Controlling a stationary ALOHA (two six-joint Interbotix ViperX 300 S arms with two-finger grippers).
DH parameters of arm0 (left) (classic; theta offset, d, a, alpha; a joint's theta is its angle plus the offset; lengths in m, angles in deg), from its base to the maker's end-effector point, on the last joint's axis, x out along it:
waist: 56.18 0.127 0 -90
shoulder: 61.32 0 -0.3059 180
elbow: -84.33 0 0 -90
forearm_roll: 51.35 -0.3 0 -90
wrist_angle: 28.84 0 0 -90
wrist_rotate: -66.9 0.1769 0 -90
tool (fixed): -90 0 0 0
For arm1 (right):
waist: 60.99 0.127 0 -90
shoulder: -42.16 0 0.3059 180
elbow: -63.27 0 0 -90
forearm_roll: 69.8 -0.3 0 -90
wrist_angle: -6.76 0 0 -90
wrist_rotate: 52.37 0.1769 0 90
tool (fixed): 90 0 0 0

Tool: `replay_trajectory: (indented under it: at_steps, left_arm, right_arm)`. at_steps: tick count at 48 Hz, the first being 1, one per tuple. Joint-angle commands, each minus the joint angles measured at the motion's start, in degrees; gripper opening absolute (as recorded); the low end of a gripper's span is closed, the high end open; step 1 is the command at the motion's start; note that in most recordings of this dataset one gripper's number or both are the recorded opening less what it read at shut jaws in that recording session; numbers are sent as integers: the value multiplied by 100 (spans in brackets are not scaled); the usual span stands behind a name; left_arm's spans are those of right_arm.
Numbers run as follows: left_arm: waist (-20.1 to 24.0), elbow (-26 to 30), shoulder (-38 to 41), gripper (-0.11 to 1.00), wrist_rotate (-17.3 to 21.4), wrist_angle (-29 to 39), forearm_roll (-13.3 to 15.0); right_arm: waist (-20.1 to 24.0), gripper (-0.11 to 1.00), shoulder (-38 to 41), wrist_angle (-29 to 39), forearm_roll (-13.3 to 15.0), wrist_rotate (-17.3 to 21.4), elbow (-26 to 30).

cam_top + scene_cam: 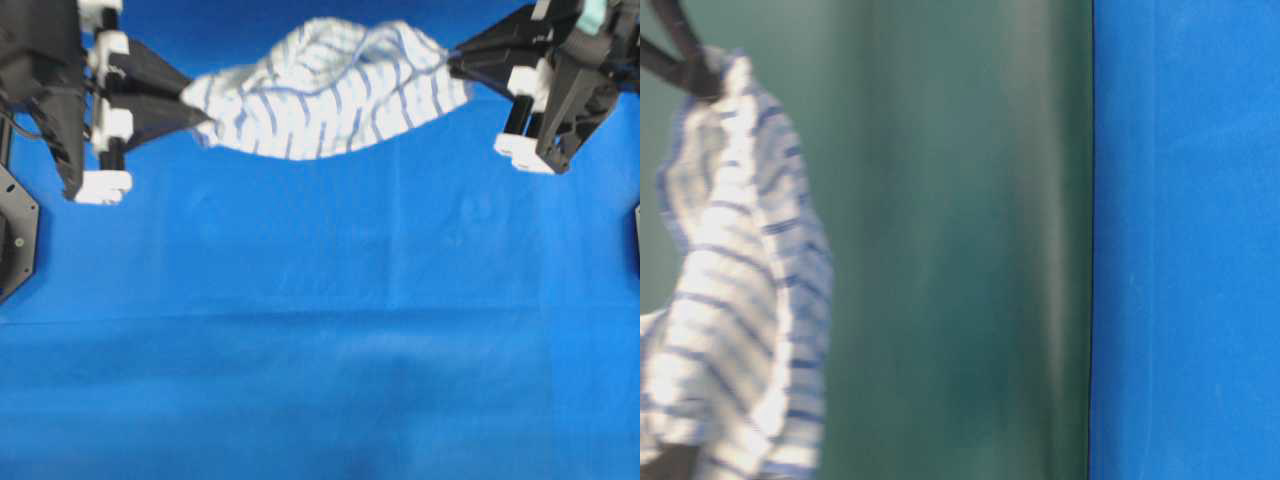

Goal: Lift the towel with both arms.

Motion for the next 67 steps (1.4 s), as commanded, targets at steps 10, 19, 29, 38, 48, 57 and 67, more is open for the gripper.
replay_trajectory:
  at_steps: [10, 19, 29, 38, 48, 57, 67]
  left_arm:
    - [53, 554, -158, 9, 9, 132, -9]
    - [53, 765, -158, 9, 9, 378, -9]
    - [53, 809, -141, 9, -9, 466, -9]
    - [53, 809, -149, 9, -26, 439, 0]
    - [62, 791, -176, 9, -9, 396, -9]
    - [26, 756, -149, 34, -26, 325, -9]
    - [26, 677, -185, 89, 0, 272, -9]
  right_arm:
    - [-9, 4, -70, 0, 44, -246, 668]
    - [-9, 4, -70, 0, 44, -343, 888]
    - [-9, 4, -70, 0, 44, -439, 888]
    - [-9, 4, -70, 0, 44, -457, 879]
    - [0, 5, -79, -18, 44, -466, 879]
    - [-9, 40, -79, -9, 70, -457, 879]
    - [-9, 67, -79, 0, 185, -422, 870]
